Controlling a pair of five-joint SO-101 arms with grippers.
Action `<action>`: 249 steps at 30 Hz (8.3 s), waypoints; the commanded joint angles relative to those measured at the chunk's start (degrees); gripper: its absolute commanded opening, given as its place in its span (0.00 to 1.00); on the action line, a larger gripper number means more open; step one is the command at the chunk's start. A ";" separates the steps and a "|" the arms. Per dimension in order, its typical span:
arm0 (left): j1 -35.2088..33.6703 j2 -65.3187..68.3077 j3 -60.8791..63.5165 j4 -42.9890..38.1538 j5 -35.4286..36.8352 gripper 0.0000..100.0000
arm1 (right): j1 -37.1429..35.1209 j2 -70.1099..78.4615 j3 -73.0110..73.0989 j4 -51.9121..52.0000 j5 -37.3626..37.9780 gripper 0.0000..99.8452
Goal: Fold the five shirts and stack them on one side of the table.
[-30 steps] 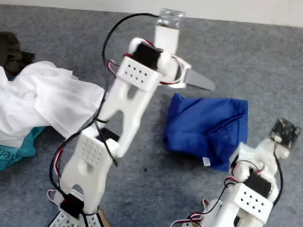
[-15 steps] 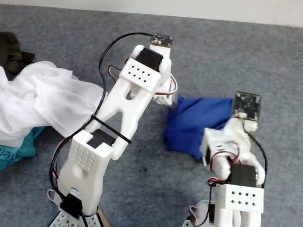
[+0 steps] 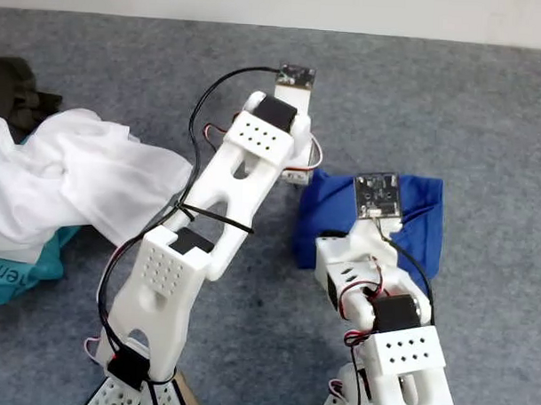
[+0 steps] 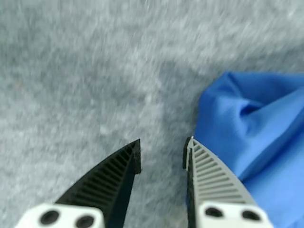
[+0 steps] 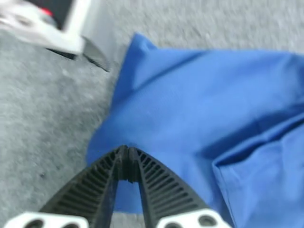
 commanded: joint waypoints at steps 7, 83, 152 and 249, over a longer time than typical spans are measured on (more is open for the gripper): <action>1.71 1.98 0.31 -6.42 0.62 0.16 | -1.19 -0.31 7.69 -12.26 -0.53 0.01; 3.82 20.62 -23.96 0.70 0.88 0.16 | 22.37 14.99 0.66 -13.76 2.90 0.01; -6.64 21.85 -23.69 0.00 0.79 0.16 | 19.30 64.04 -31.08 -3.56 1.41 0.17; -6.11 24.92 -23.60 -1.76 0.53 0.16 | 99.74 60.26 -34.59 -14.46 12.22 0.01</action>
